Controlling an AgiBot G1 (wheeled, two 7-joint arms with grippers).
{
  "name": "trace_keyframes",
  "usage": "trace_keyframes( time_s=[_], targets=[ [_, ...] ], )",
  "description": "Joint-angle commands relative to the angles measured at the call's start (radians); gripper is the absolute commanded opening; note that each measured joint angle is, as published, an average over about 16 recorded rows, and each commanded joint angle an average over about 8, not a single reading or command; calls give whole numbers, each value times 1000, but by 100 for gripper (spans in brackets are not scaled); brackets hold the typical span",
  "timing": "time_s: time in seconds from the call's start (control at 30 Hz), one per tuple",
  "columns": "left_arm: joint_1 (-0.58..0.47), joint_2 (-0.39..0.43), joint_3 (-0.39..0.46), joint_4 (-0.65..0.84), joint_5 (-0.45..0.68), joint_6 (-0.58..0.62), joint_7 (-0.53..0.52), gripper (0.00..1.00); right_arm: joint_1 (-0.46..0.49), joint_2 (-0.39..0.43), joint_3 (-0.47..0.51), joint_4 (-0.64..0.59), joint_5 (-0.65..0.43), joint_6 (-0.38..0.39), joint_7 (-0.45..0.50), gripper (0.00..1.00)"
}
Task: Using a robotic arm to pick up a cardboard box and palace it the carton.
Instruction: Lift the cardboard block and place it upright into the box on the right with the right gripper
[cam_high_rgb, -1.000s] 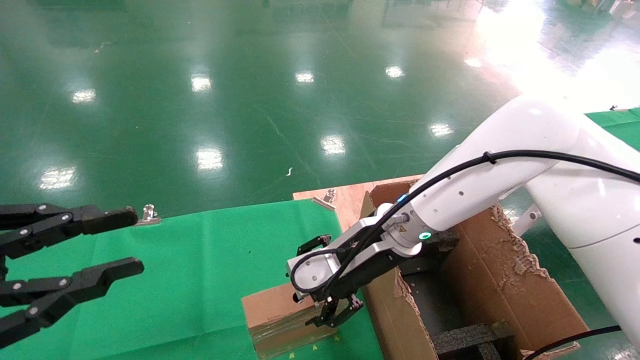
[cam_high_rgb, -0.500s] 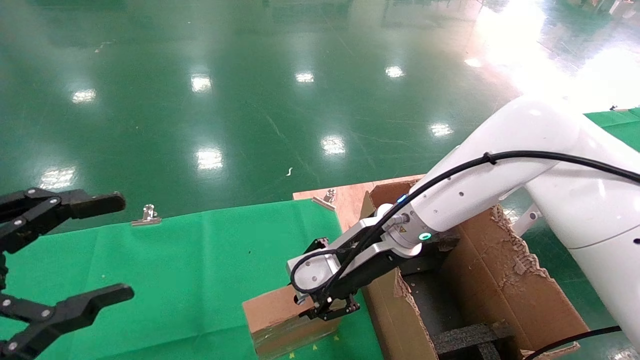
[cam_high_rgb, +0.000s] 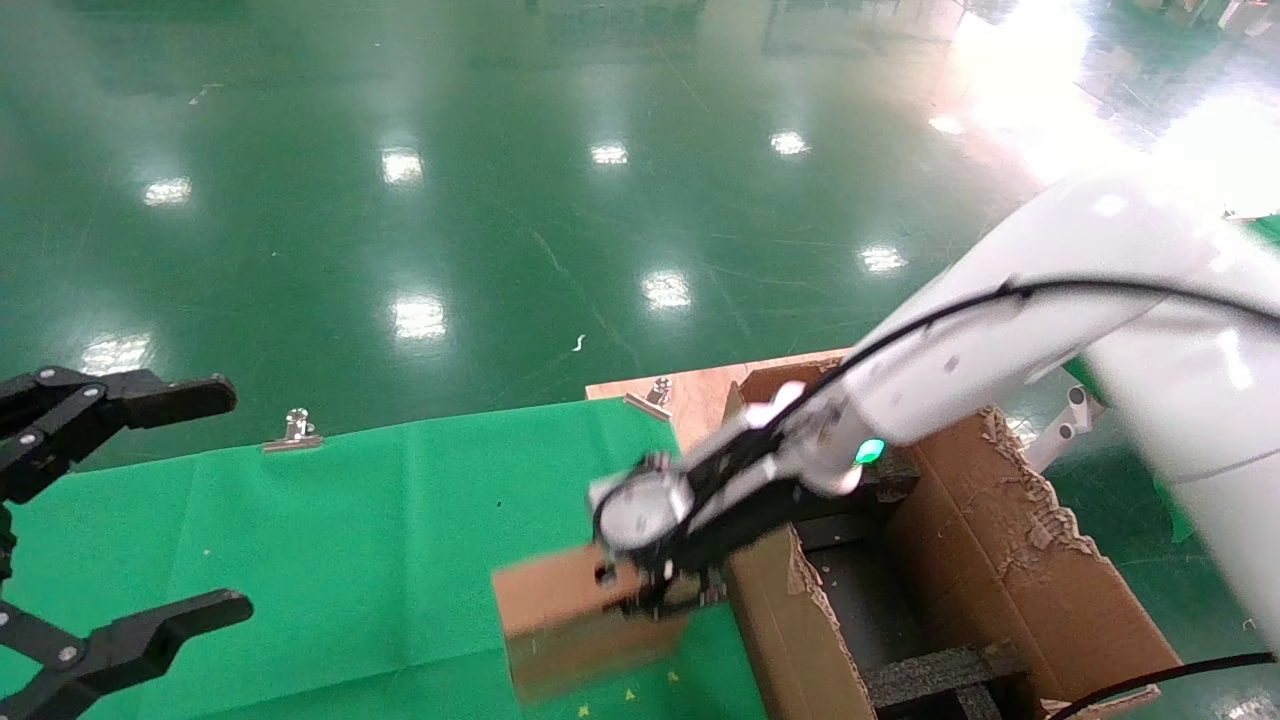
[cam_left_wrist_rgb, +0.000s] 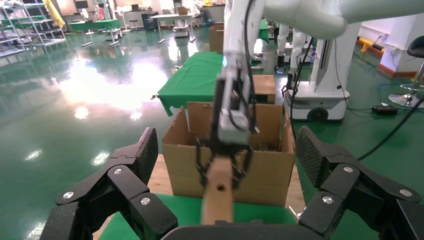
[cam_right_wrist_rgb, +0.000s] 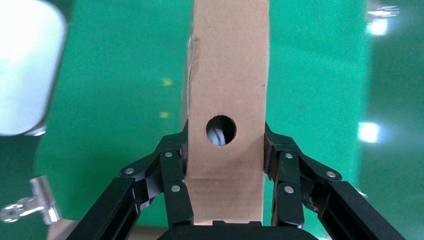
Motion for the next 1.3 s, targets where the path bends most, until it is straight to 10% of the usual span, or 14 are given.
trace_keyframes(
  time_s=[0.03,0.83,1.3],
  targets=[
    [0,0,0,0,0,0,0,100,16,12,9,-8,14,-2,10,0],
    [0,0,0,0,0,0,0,100,410,103,-96,-325,168,-22,-137,0],
    [0,0,0,0,0,0,0,100,536,370,-263,-269,185,-32,-81,0]
  ],
)
